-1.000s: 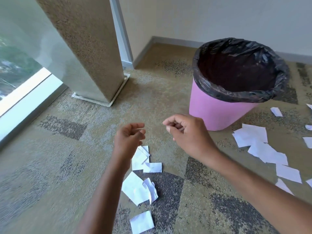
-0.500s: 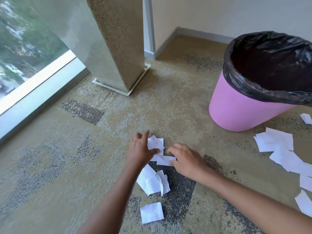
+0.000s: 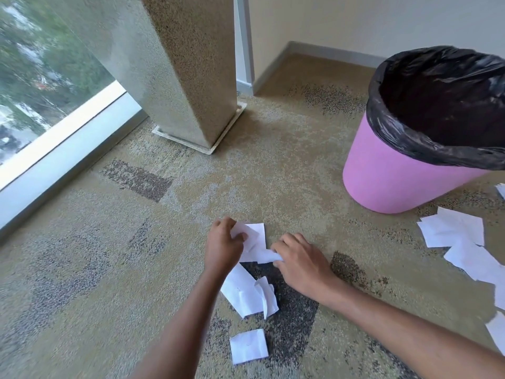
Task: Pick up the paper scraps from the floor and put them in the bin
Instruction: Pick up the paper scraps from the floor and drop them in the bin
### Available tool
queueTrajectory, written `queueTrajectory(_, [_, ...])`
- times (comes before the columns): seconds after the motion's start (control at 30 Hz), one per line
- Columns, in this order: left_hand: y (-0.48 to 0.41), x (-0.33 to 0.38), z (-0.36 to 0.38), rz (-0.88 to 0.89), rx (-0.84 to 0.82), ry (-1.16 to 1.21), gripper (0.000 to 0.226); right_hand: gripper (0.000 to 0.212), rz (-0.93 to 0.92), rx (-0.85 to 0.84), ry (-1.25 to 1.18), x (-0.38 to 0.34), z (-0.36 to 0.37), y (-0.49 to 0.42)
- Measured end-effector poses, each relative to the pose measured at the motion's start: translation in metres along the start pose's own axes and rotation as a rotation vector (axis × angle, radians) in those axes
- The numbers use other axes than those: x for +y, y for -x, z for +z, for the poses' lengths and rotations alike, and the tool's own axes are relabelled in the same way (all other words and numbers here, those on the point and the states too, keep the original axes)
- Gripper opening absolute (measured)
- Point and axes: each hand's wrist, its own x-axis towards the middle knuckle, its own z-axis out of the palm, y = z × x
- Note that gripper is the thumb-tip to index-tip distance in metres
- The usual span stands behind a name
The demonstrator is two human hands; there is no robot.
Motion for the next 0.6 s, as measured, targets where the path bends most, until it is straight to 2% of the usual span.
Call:
queueTrajectory(0.07, [0.005,-0.006,0.0,-0.108,-0.002,0.137,0.014,0.014,0.027,0.03,-0.039,0.0,-0.002,-0.005])
queueTrajectory(0.13, [0.011,-0.012,0.001,-0.218,-0.001,0.295,0.016,0.014,0.117,0.047,-0.129,-0.002,-0.004,-0.011])
queueTrajectory(0.27, [0.021,-0.014,0.003,-0.306,0.01,0.454,0.011,0.012,0.439,0.034,-0.509,-0.002,-0.003,-0.024])
queueTrajectory(0.33, [0.023,-0.012,0.003,-0.316,0.027,0.465,0.007,0.012,0.518,0.01,-0.683,-0.005,-0.004,-0.029])
queueTrajectory(0.47, [0.025,-0.007,0.001,-0.339,0.031,0.466,0.006,0.011,0.553,-0.026,-0.867,-0.017,-0.009,-0.035])
queueTrajectory(0.6, [0.024,-0.004,0.002,-0.36,0.015,0.519,0.006,0.011,0.565,-0.036,-0.868,-0.02,-0.003,-0.041])
